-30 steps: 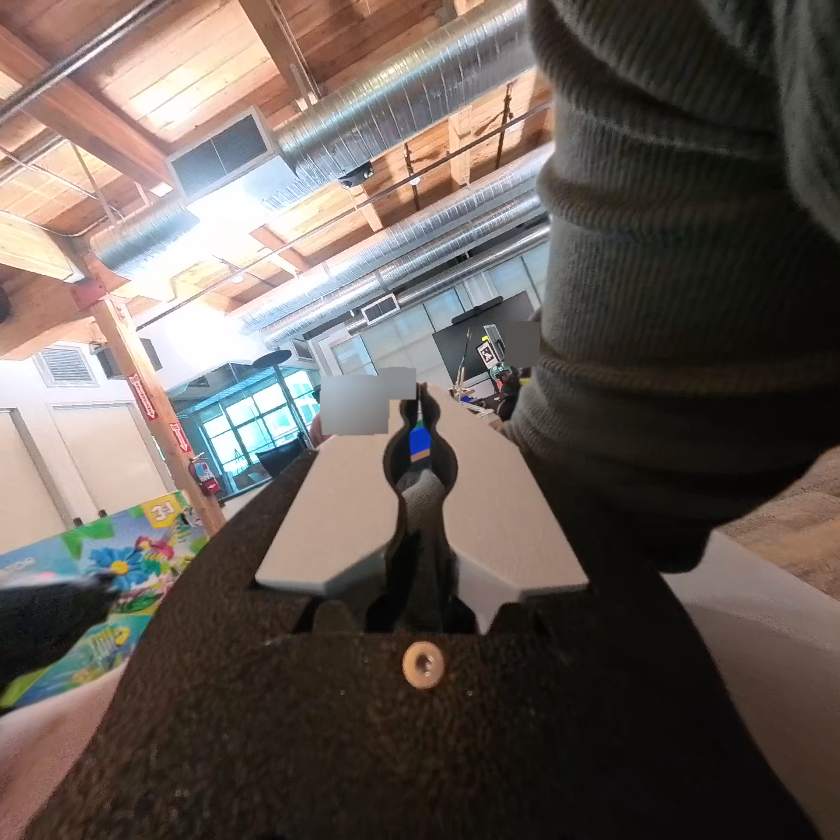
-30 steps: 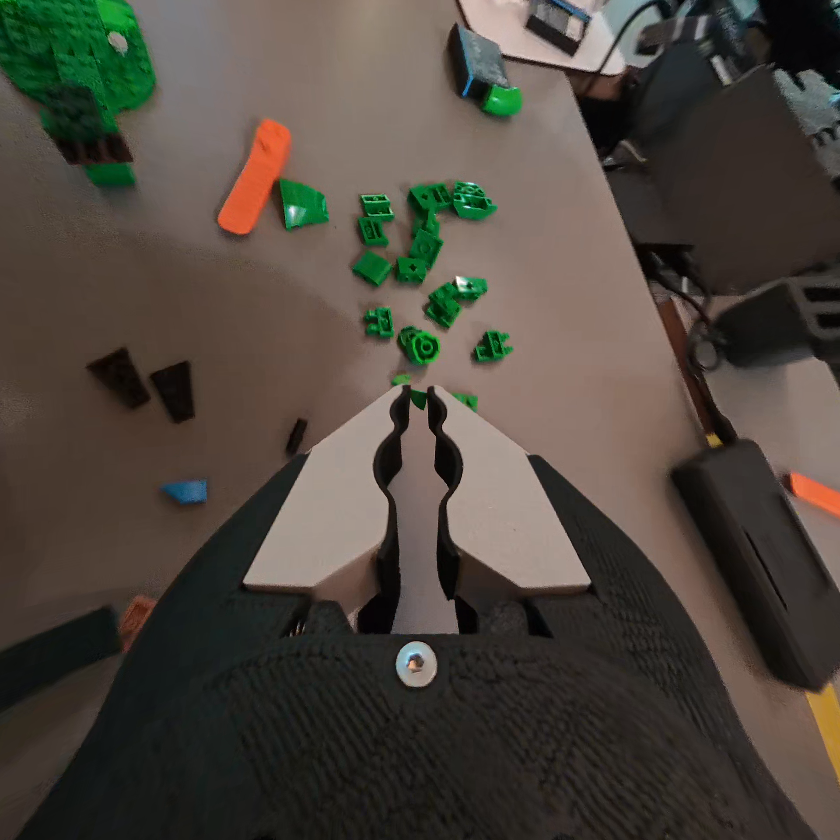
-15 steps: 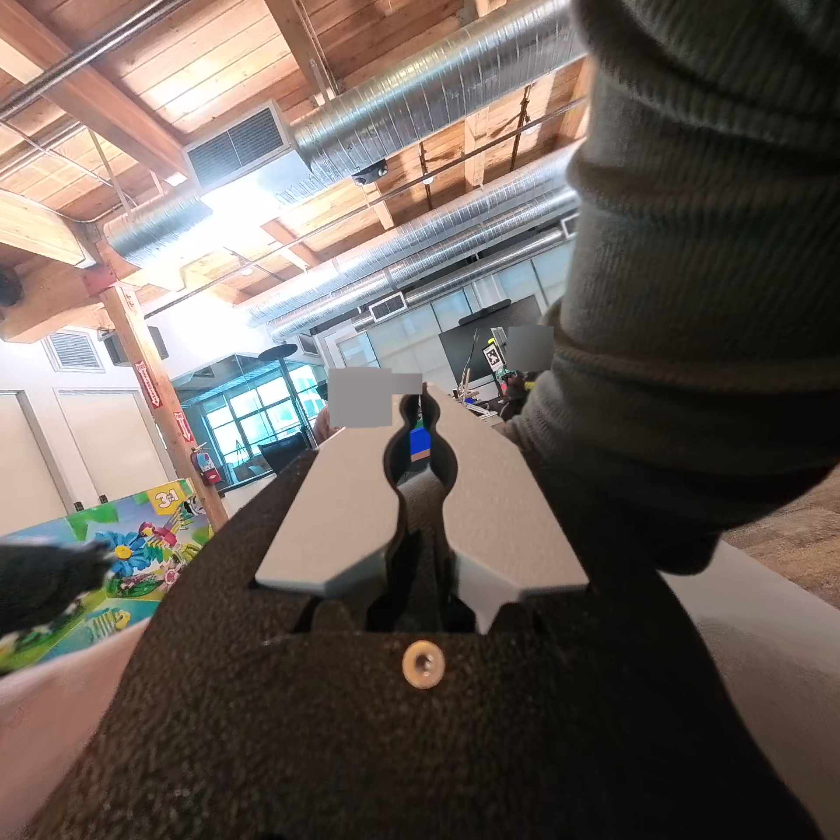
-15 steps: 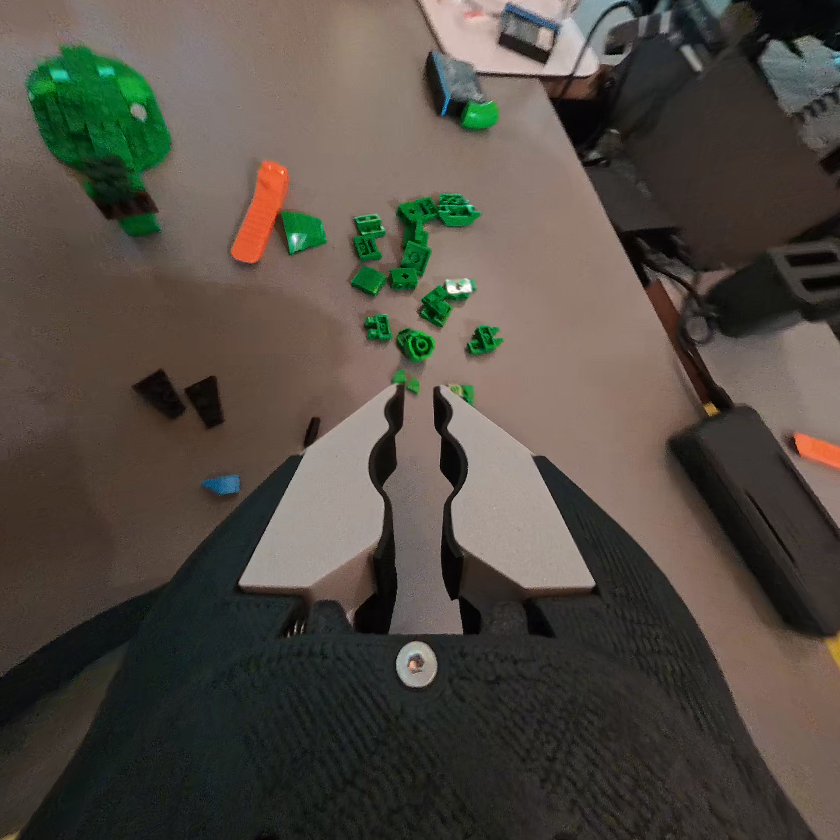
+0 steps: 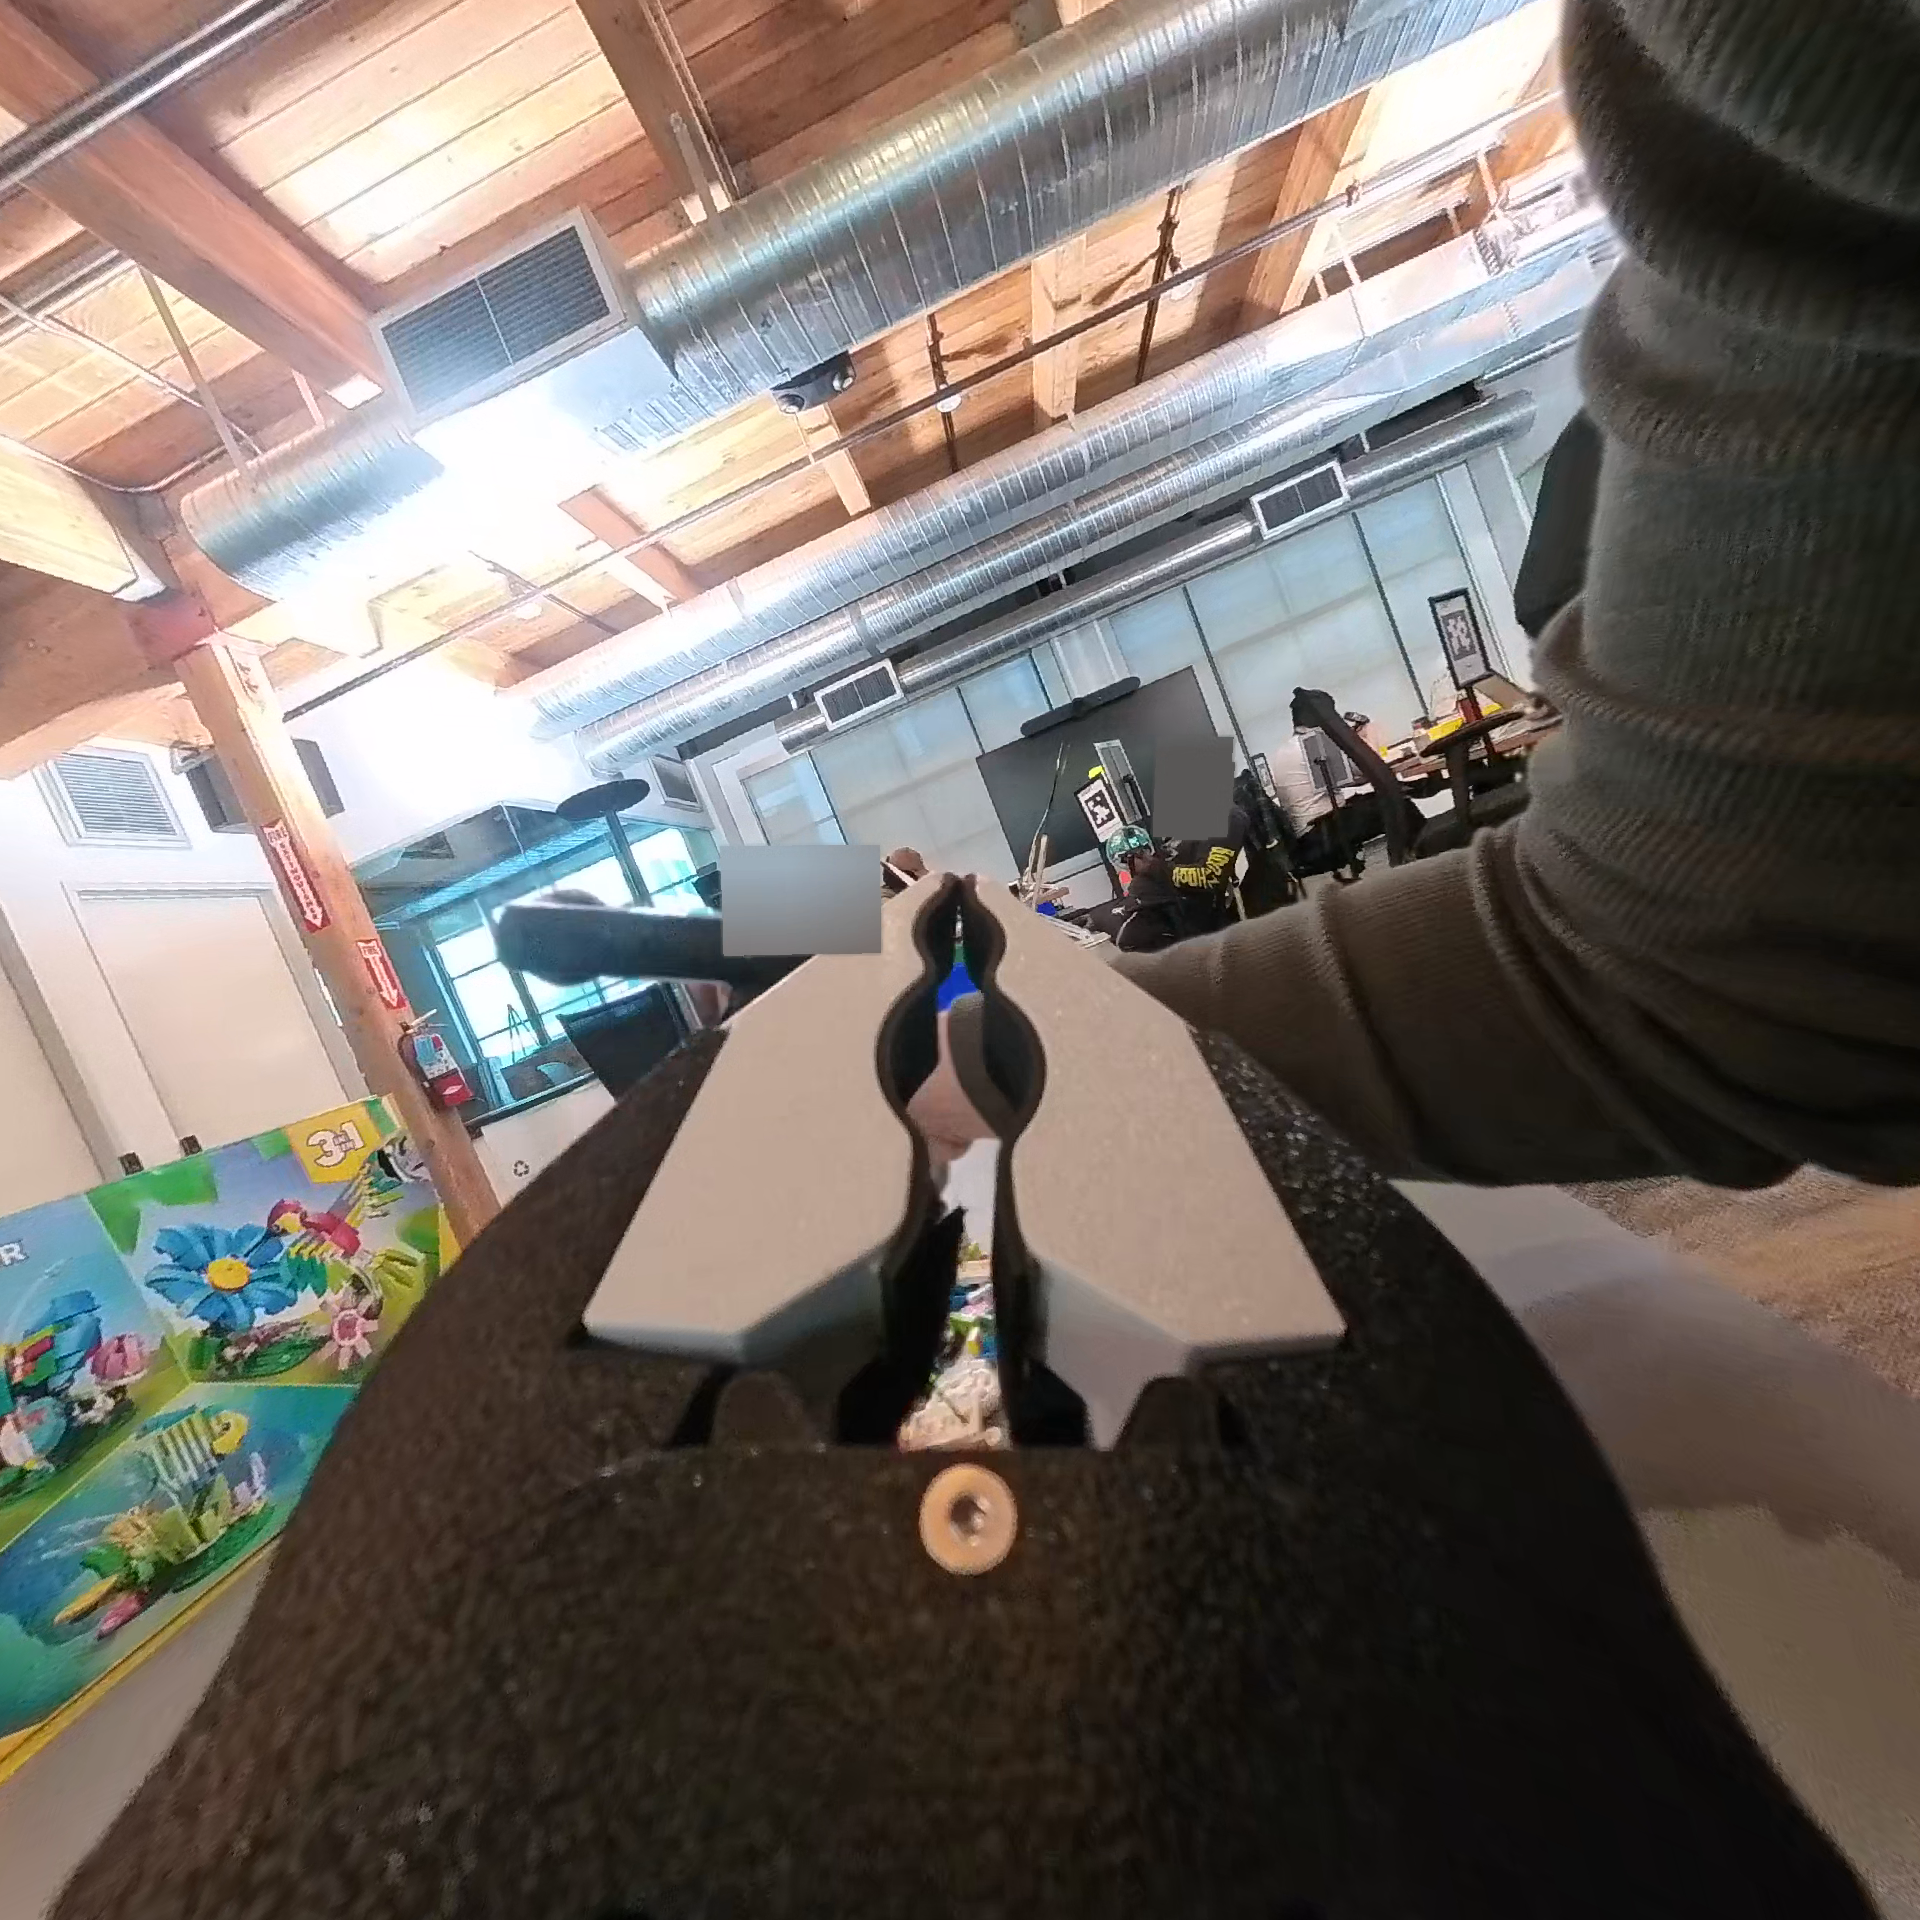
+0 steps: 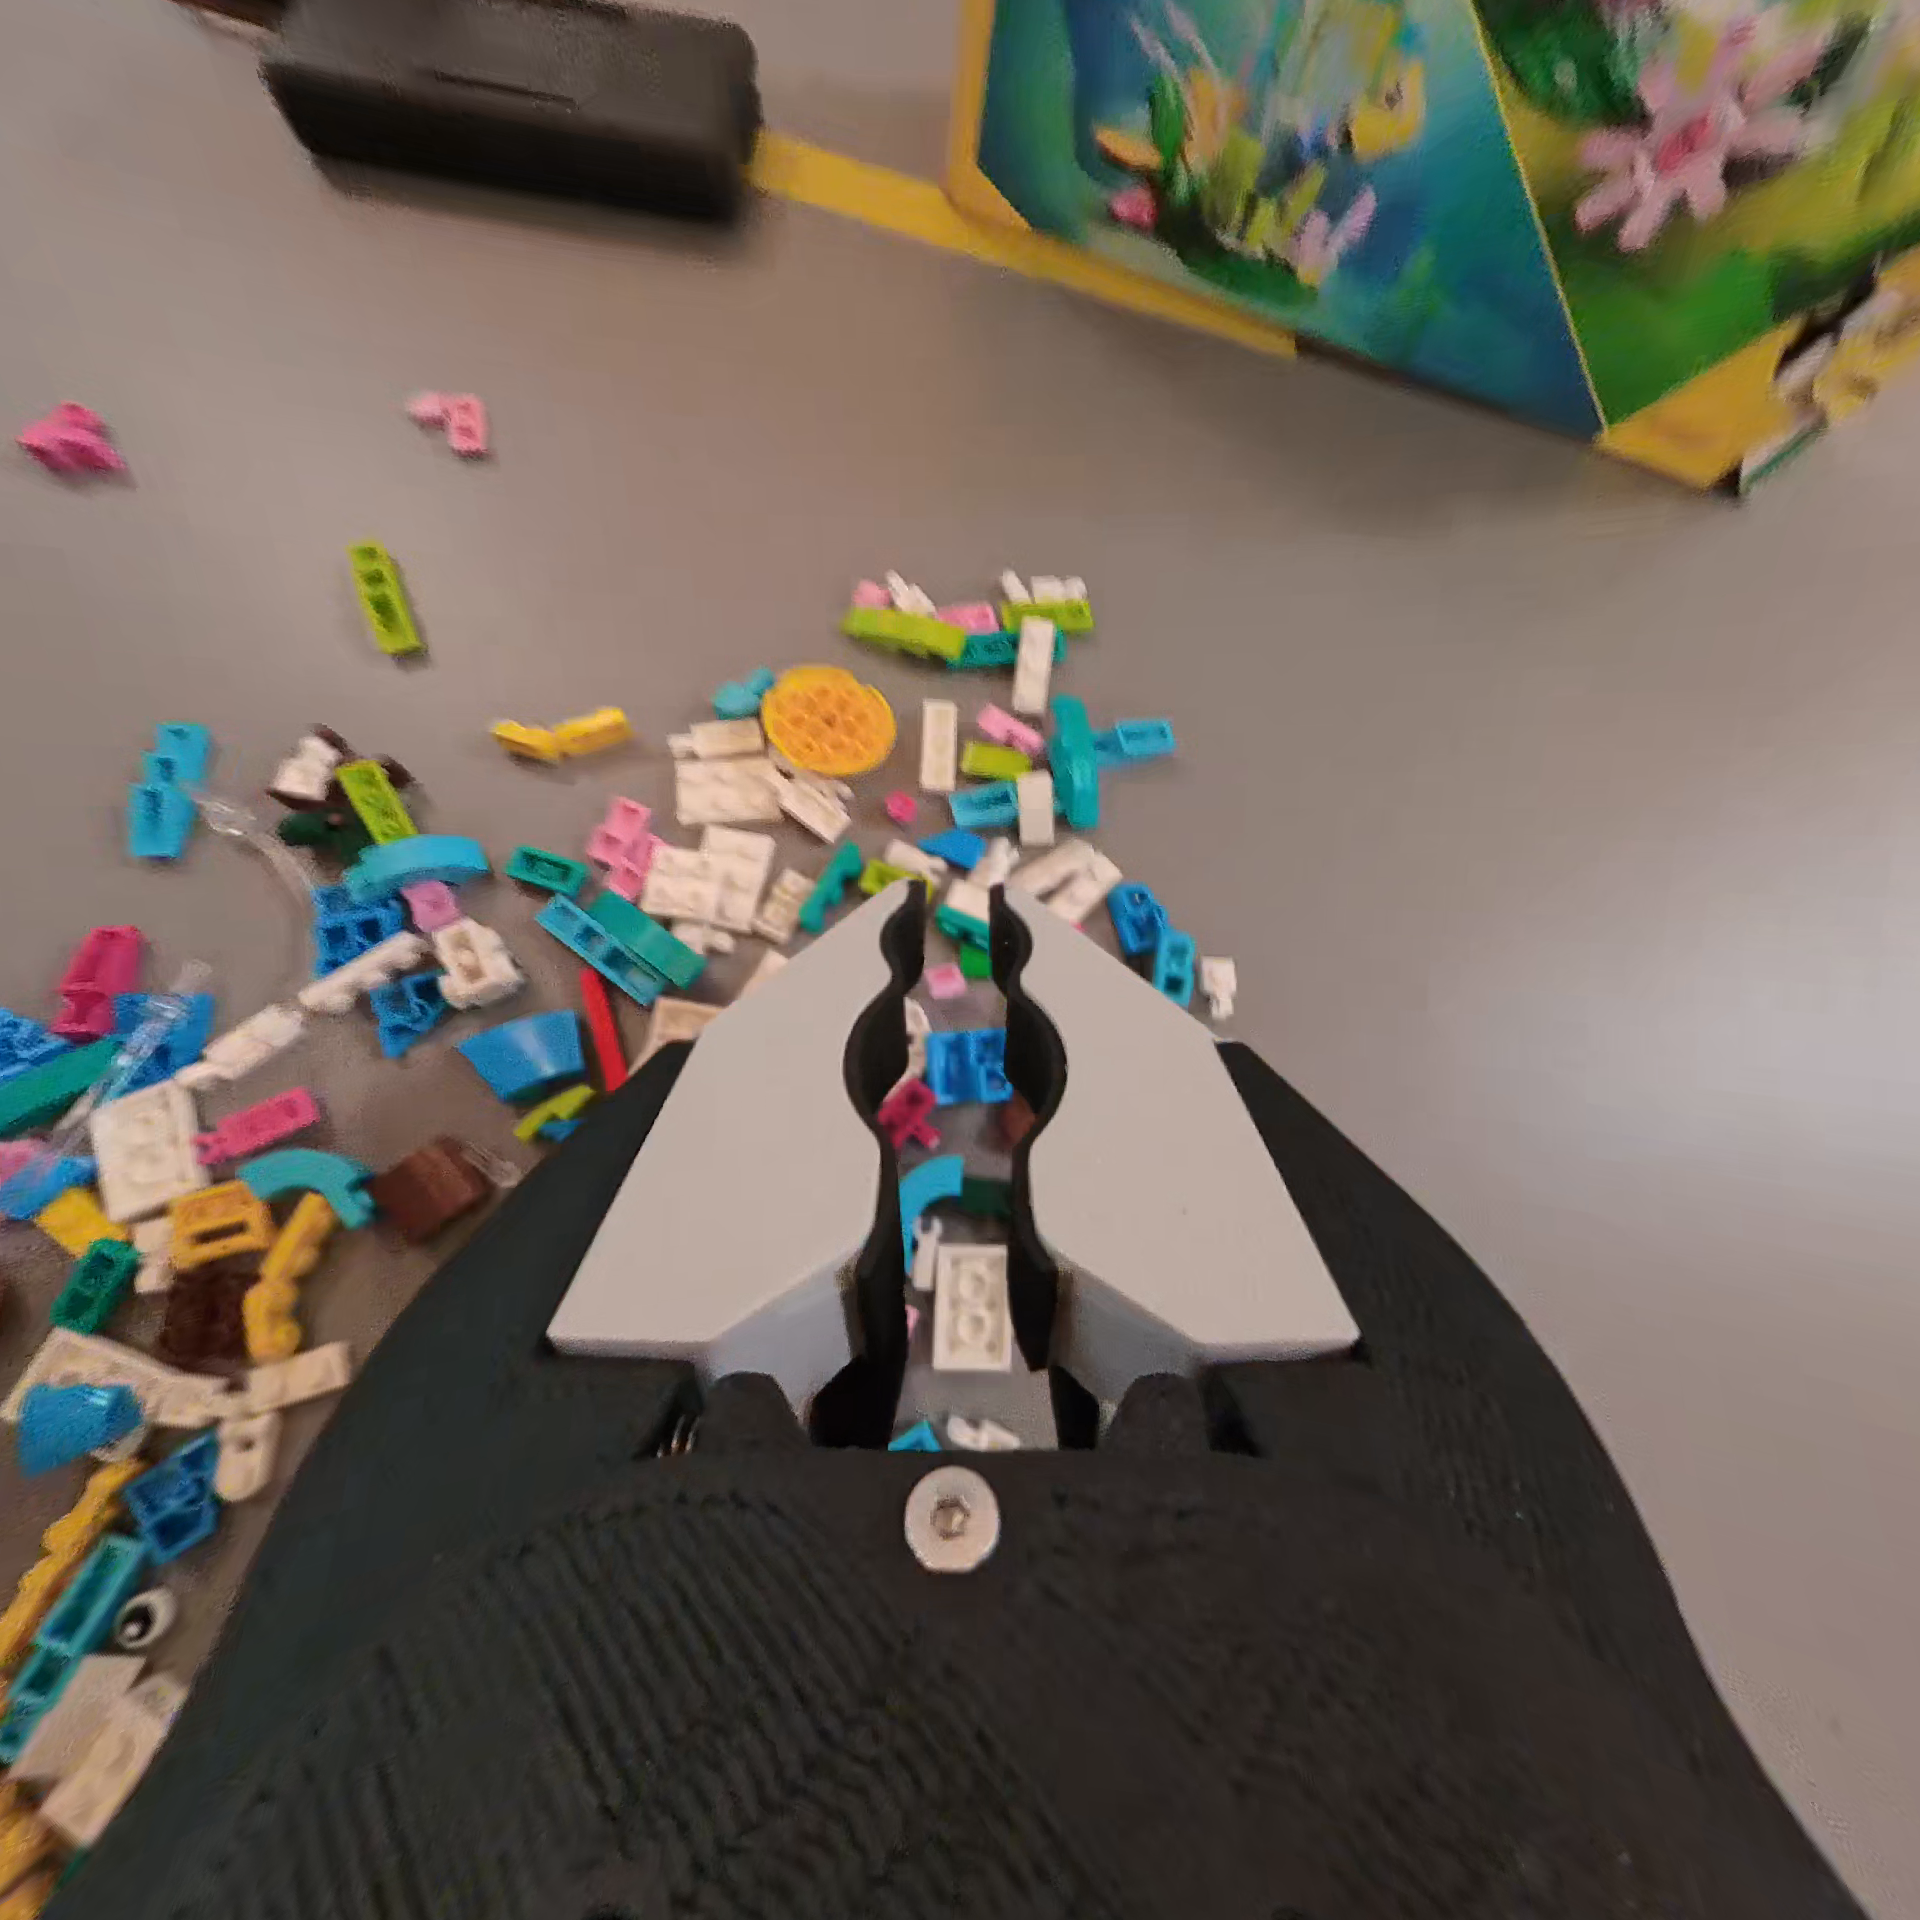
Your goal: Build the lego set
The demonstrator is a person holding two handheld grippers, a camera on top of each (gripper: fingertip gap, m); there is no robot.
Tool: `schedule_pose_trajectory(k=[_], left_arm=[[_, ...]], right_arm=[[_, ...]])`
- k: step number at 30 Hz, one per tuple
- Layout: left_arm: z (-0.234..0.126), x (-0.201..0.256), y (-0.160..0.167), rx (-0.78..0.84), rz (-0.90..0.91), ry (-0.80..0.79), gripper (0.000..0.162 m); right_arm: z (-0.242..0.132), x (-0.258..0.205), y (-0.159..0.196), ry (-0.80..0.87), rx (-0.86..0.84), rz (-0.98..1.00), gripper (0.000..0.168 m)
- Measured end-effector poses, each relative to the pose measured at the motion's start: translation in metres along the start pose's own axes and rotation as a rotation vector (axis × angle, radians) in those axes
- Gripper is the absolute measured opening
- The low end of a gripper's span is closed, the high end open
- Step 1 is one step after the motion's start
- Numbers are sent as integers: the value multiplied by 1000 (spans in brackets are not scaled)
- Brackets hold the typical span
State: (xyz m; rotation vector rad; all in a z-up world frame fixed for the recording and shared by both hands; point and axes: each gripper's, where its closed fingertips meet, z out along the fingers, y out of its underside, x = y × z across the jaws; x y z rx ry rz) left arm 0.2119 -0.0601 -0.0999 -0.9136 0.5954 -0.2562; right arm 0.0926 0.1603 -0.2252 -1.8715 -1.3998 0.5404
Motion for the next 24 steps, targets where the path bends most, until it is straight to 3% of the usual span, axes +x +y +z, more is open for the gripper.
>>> schedule_pose_trajectory(k=[5,10,18,24], left_arm=[[0,0,1,-4,-6,0,0],[-1,-2,1,-4,-7,-8,0],[-1,-5,1,-2,-18,-15,0],[-1,-4,0,-1,-19,-11,0]], right_arm=[[12,4,32,7,-55,23,9],[20,6,30,16,-31,43,13],[17,-2,42,-21,-151,17,19],[24,1,37,-16,-110,44,18]])
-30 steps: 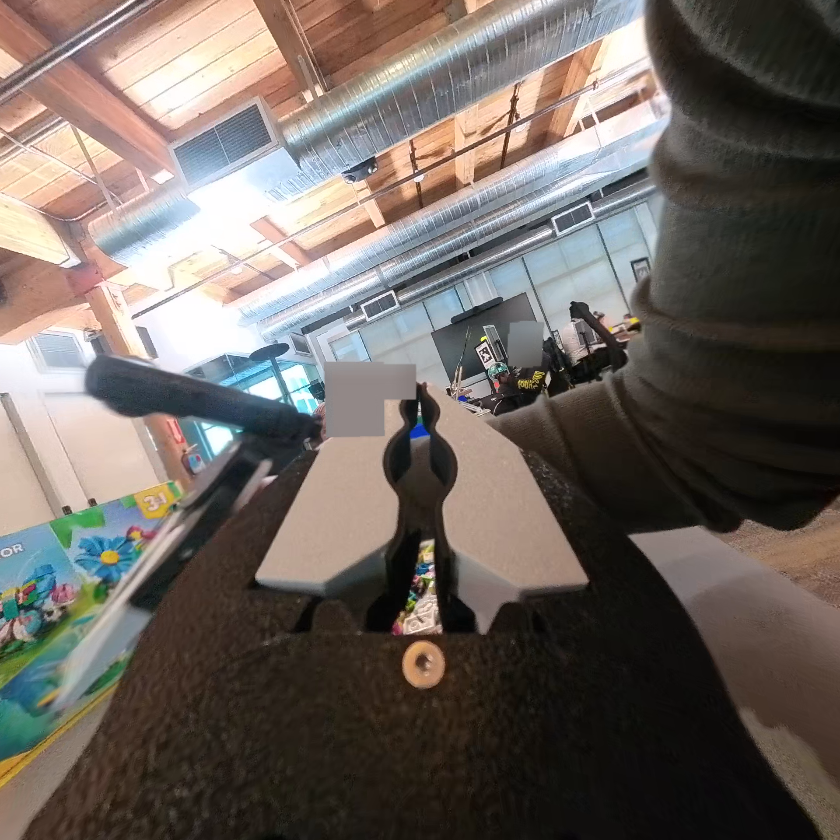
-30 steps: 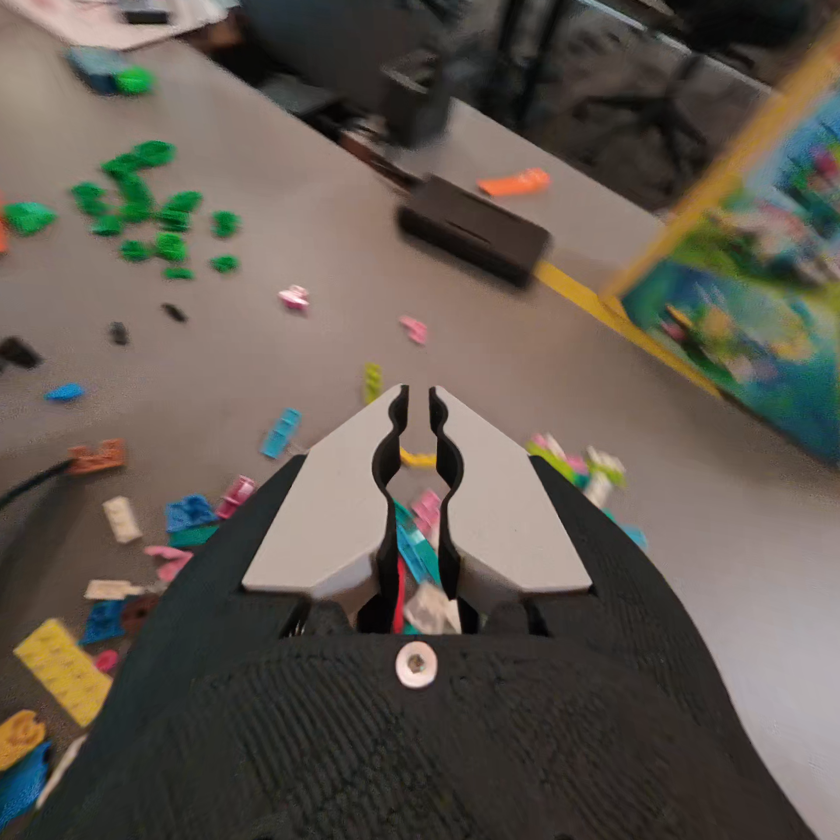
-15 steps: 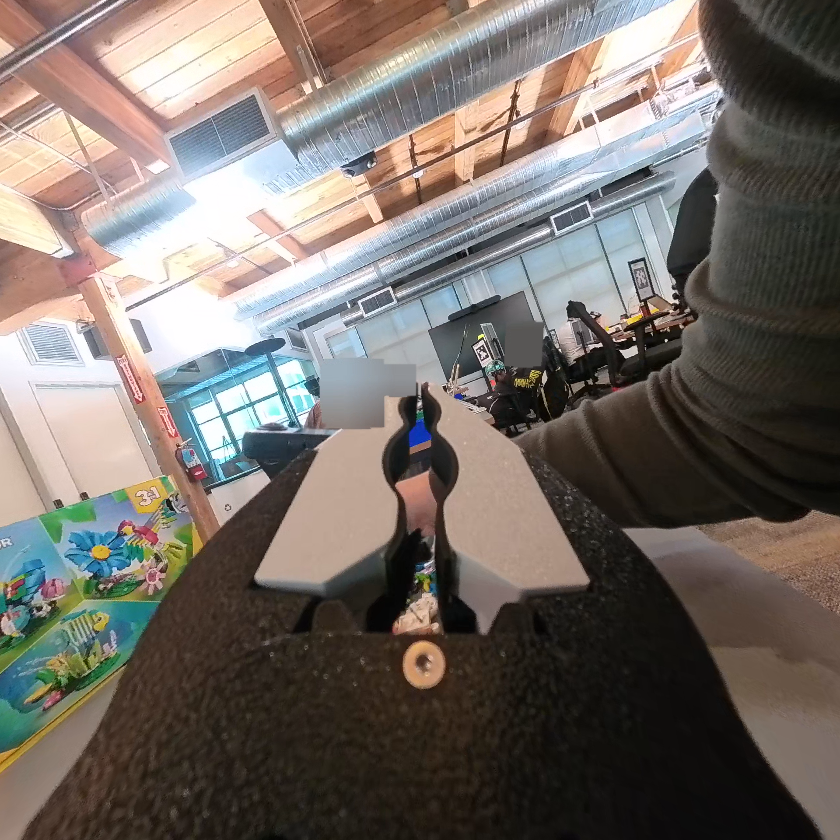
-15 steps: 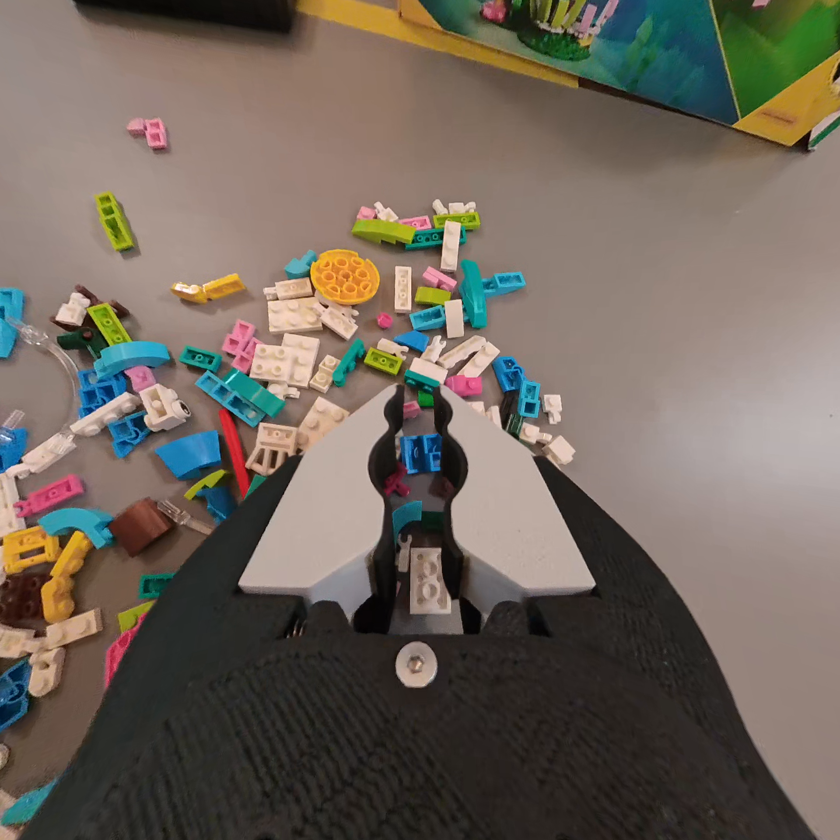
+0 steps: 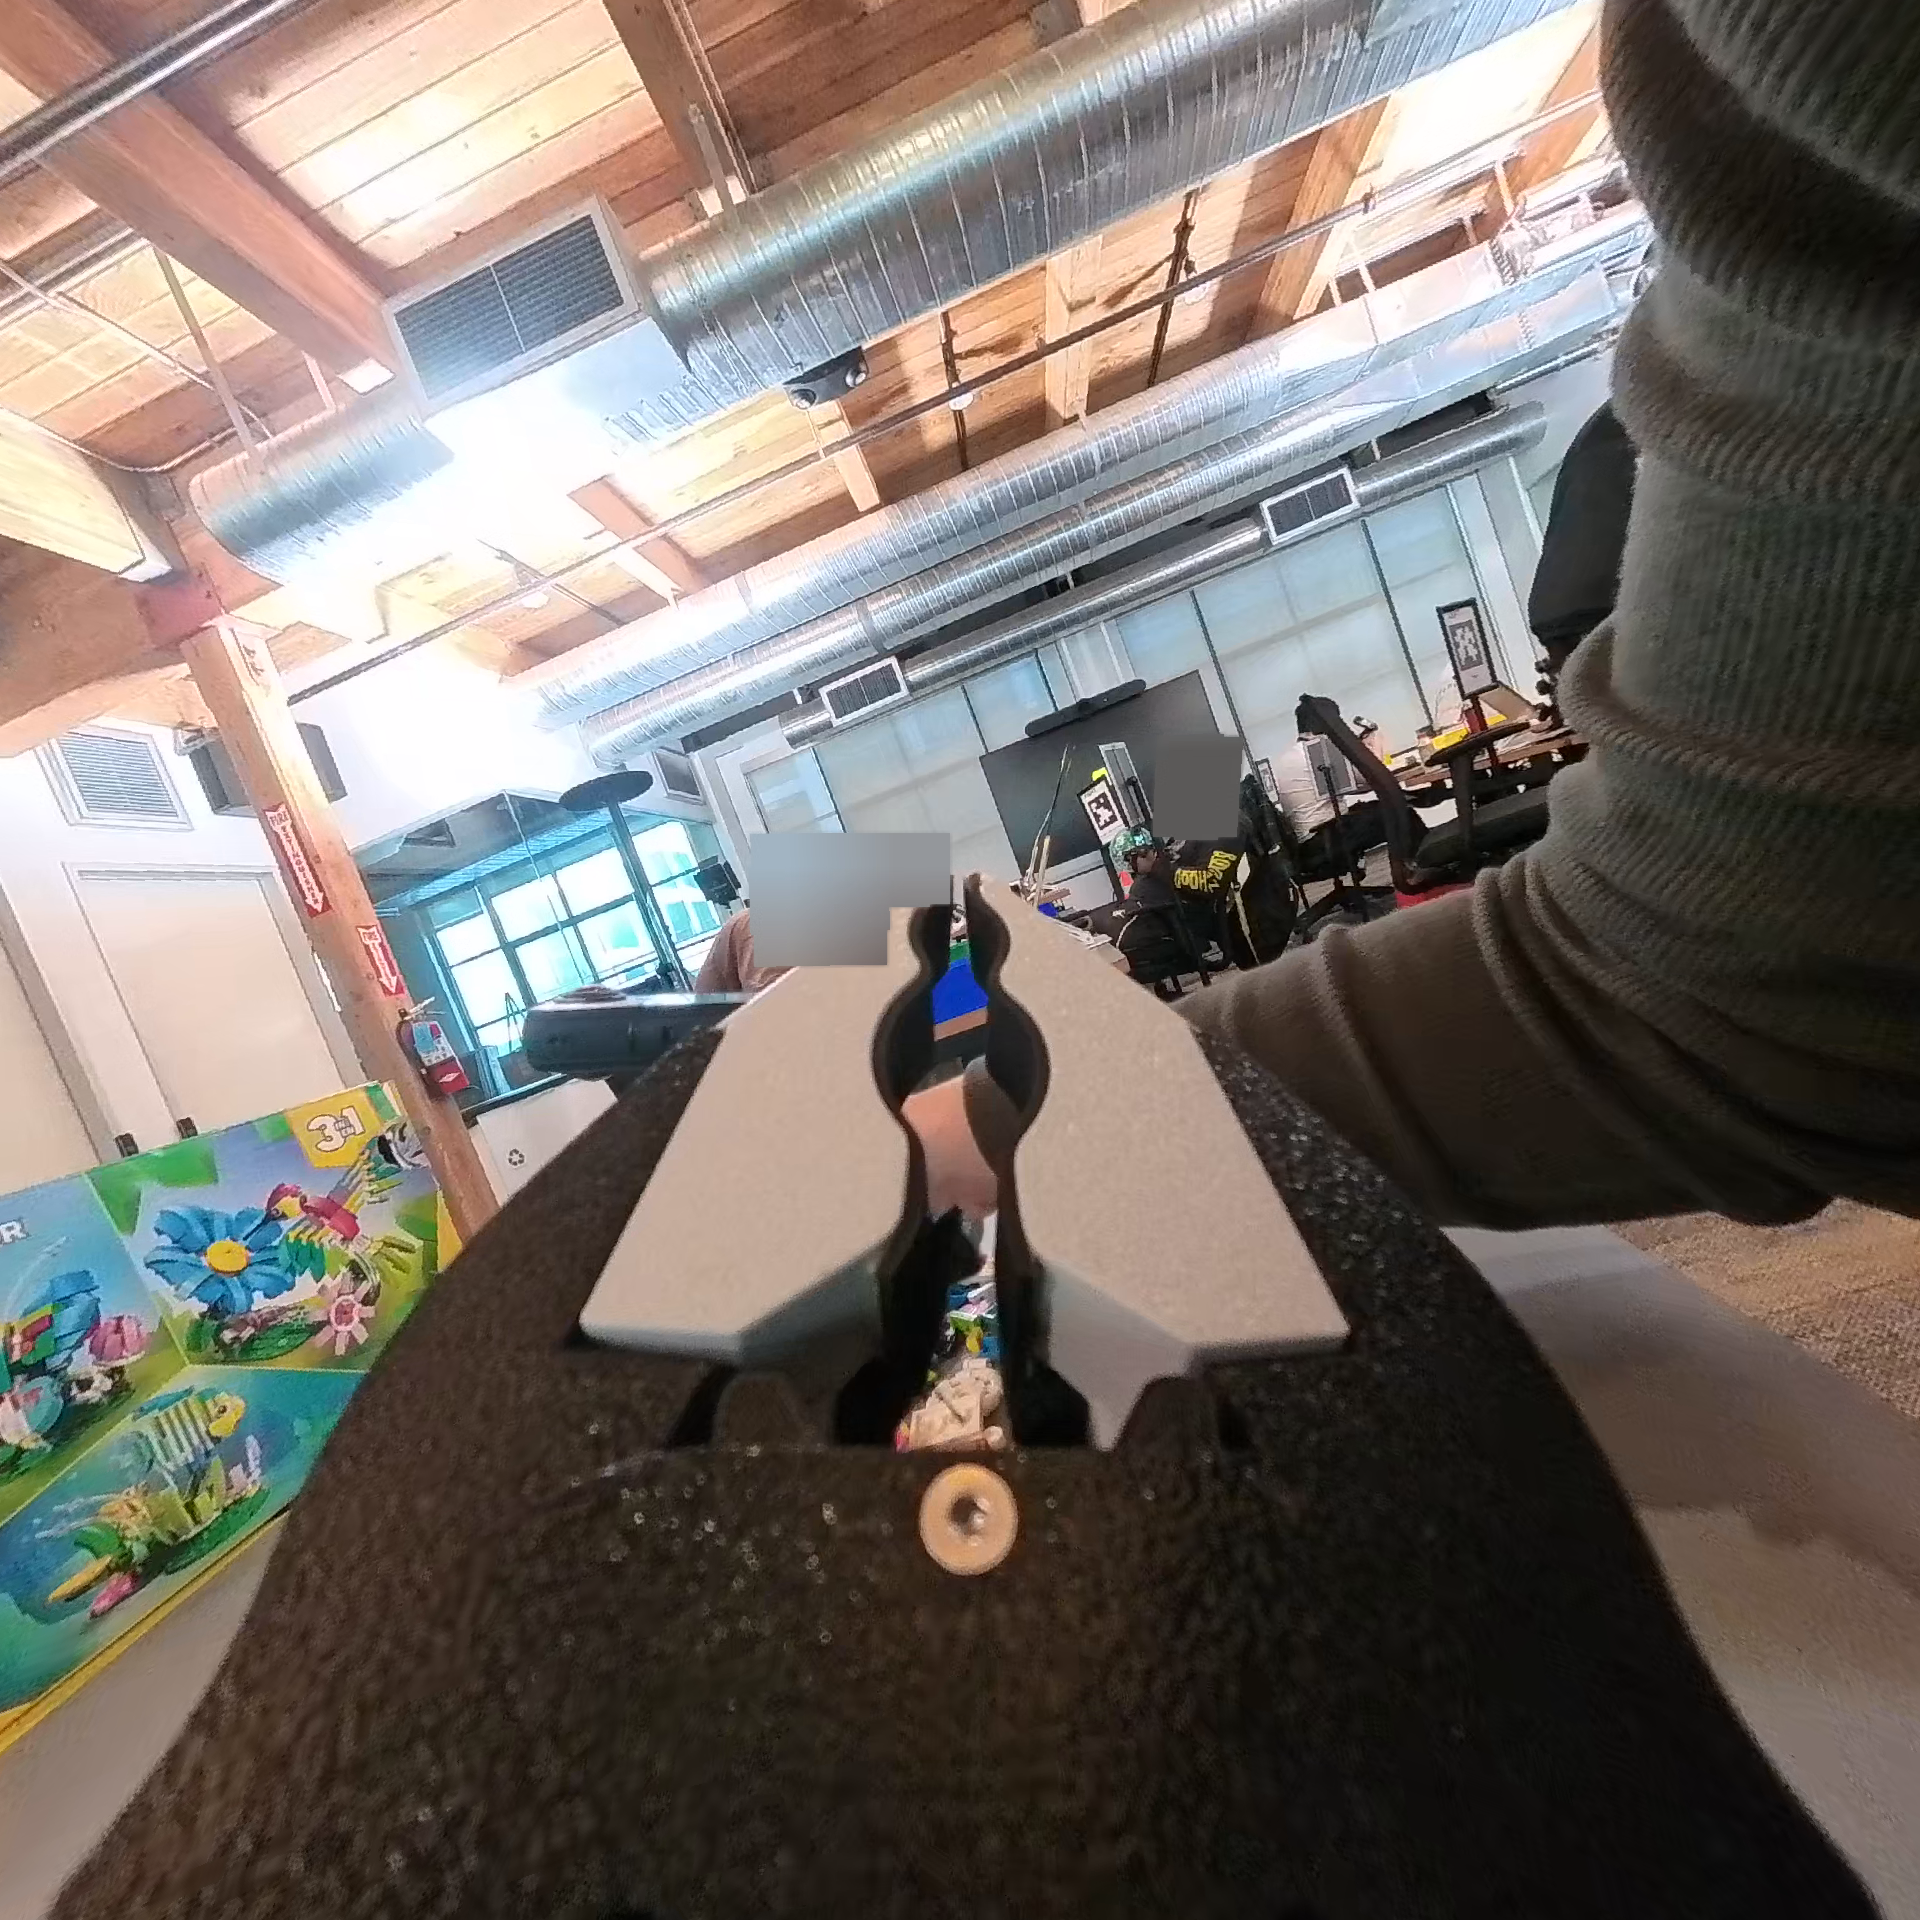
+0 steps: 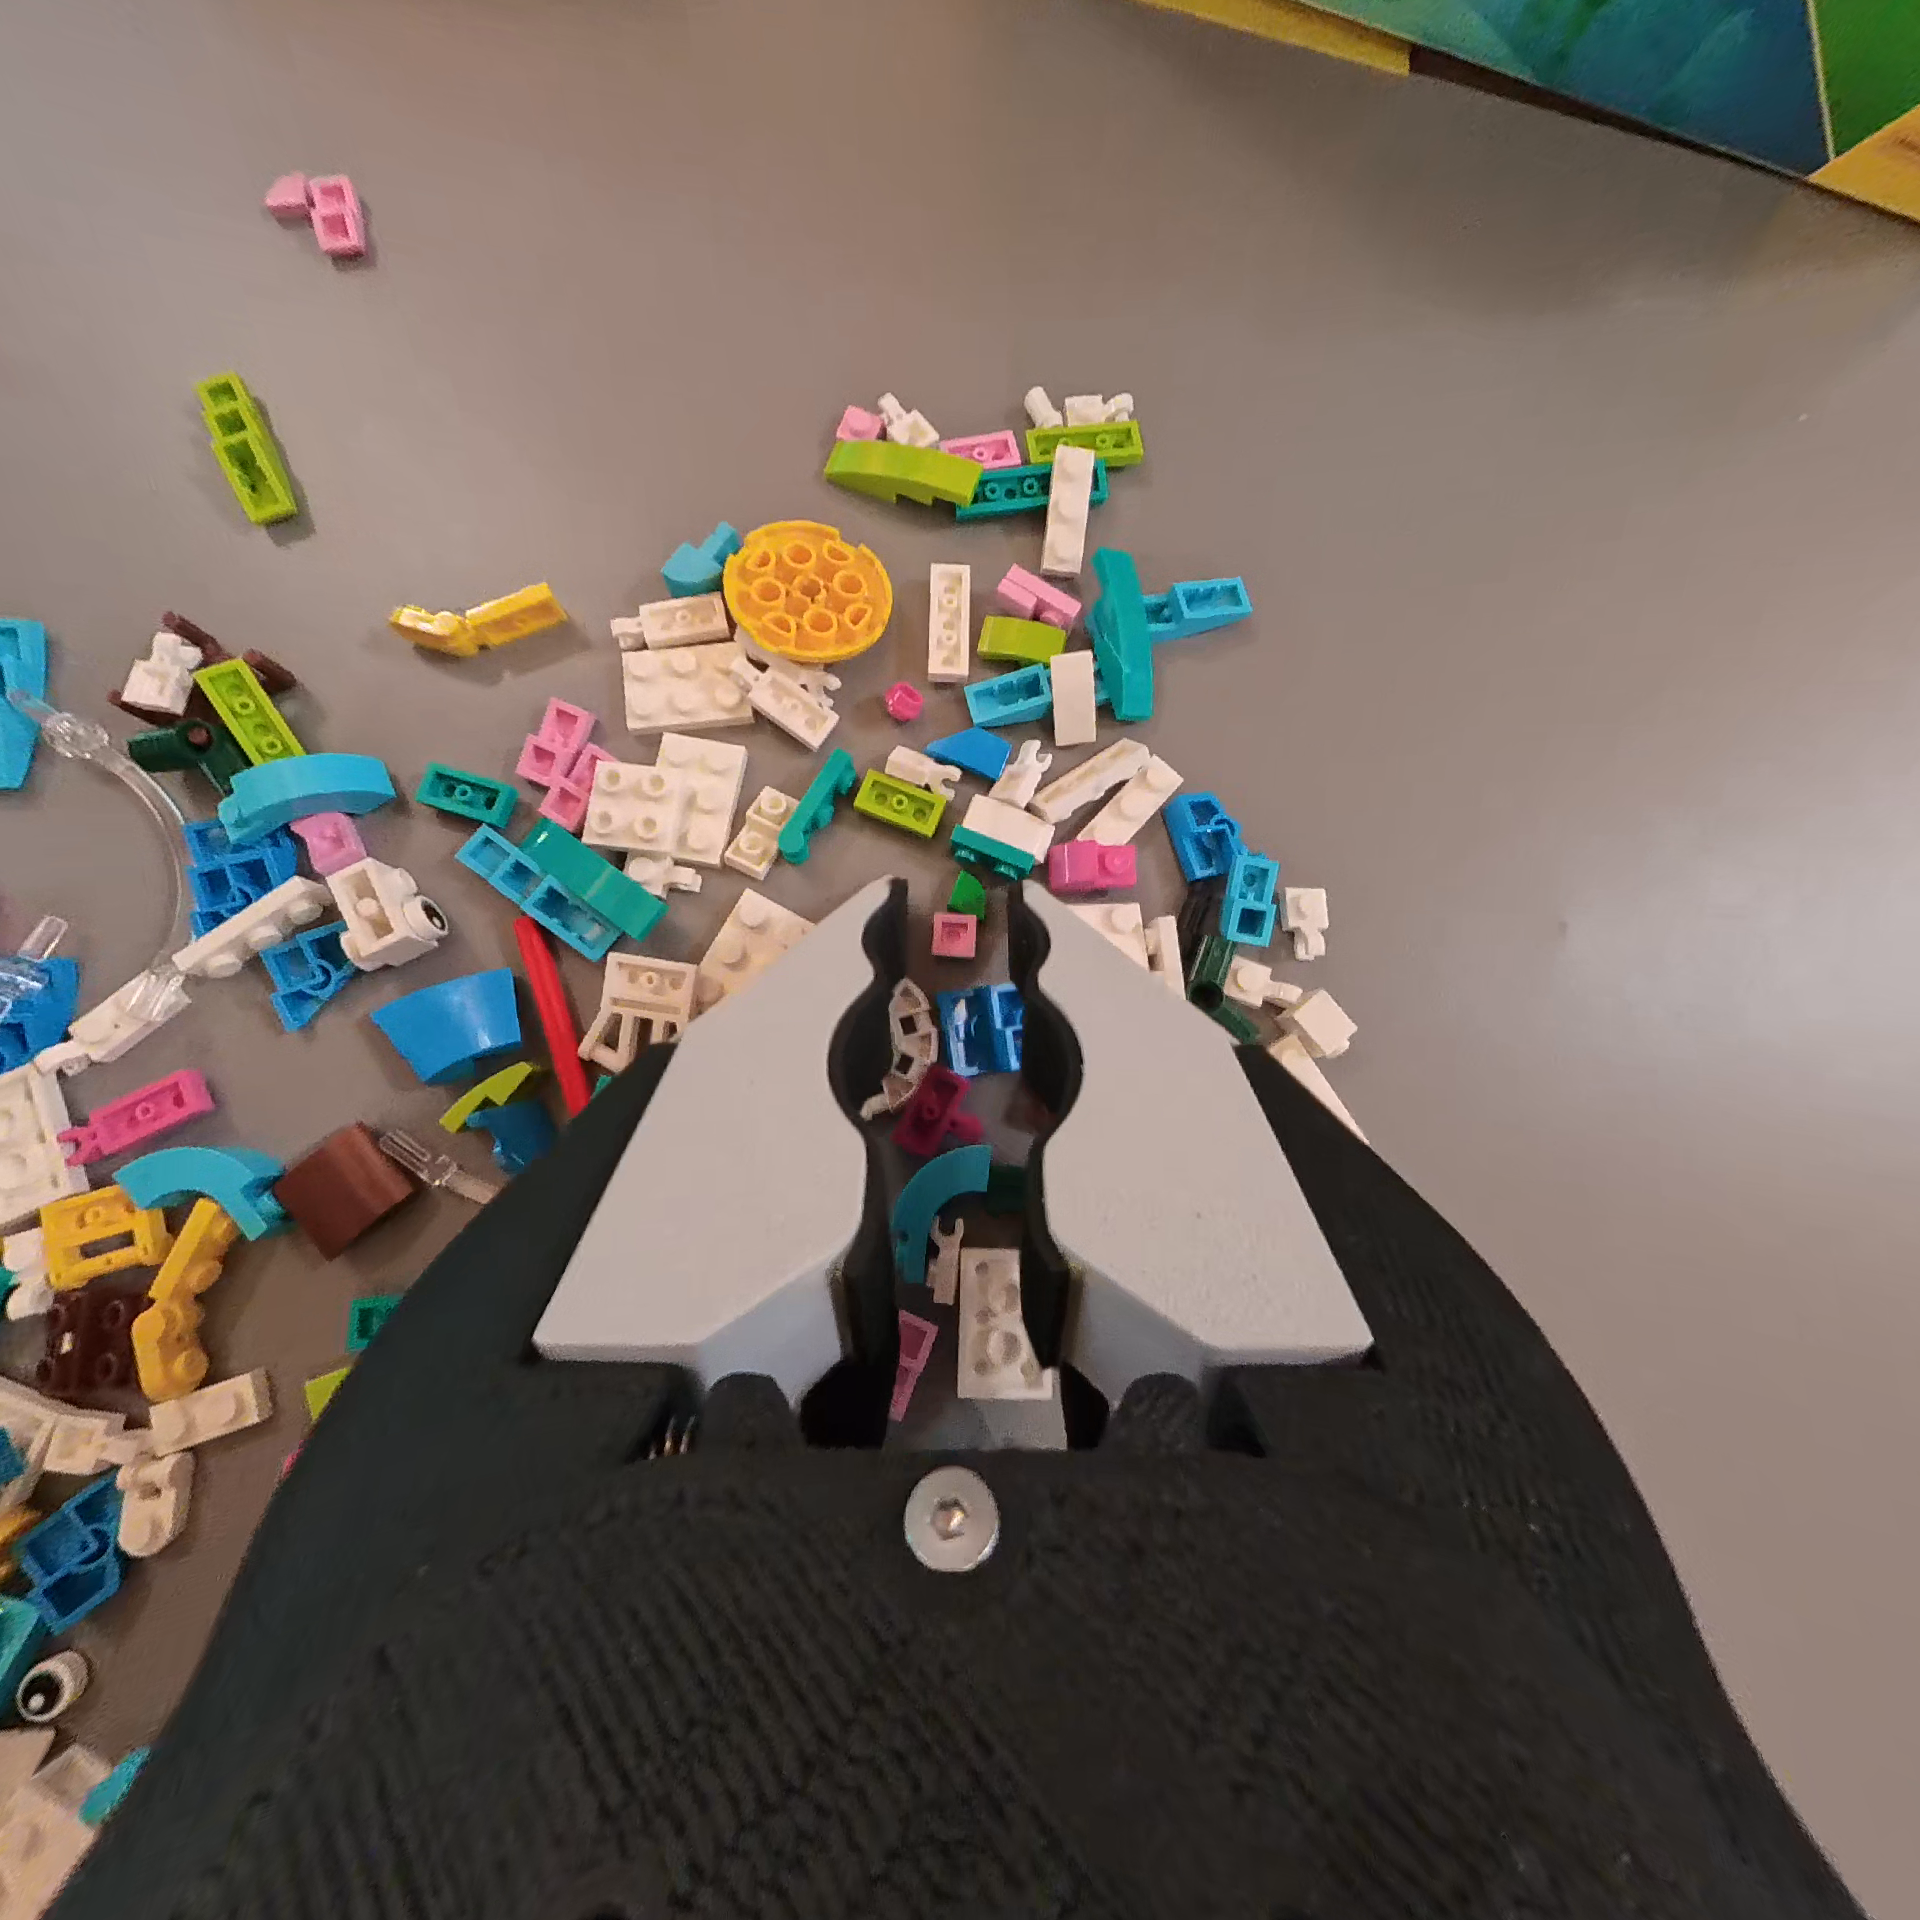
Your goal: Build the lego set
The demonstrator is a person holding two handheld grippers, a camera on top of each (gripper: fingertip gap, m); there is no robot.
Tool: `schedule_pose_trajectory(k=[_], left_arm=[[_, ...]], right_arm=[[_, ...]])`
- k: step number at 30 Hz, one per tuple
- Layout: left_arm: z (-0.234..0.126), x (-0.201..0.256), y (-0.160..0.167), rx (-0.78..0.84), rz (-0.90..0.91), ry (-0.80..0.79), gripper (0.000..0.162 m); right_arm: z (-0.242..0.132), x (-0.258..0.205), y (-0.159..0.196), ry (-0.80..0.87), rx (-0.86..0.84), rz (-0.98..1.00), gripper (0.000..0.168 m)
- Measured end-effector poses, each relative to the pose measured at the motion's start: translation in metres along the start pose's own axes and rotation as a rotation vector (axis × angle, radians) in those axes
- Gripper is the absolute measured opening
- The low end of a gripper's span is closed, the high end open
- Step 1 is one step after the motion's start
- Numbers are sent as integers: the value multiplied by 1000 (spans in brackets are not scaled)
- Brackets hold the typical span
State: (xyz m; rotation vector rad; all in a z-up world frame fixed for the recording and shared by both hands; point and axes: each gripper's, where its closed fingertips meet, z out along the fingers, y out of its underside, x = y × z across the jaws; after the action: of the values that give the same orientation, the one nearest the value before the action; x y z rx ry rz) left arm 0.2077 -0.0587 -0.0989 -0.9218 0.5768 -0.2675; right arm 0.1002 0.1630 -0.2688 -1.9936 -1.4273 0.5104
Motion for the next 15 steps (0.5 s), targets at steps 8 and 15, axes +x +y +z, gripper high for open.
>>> schedule_pose_trajectory(k=[8,15], left_arm=[[0,-1,1,-4,0,-2,0],[2,0,0,-1,1,1,0]], right_arm=[[2,-7,-5,-14,14,-88,4],[-20,-114,-85,-246,363,-403,3]])
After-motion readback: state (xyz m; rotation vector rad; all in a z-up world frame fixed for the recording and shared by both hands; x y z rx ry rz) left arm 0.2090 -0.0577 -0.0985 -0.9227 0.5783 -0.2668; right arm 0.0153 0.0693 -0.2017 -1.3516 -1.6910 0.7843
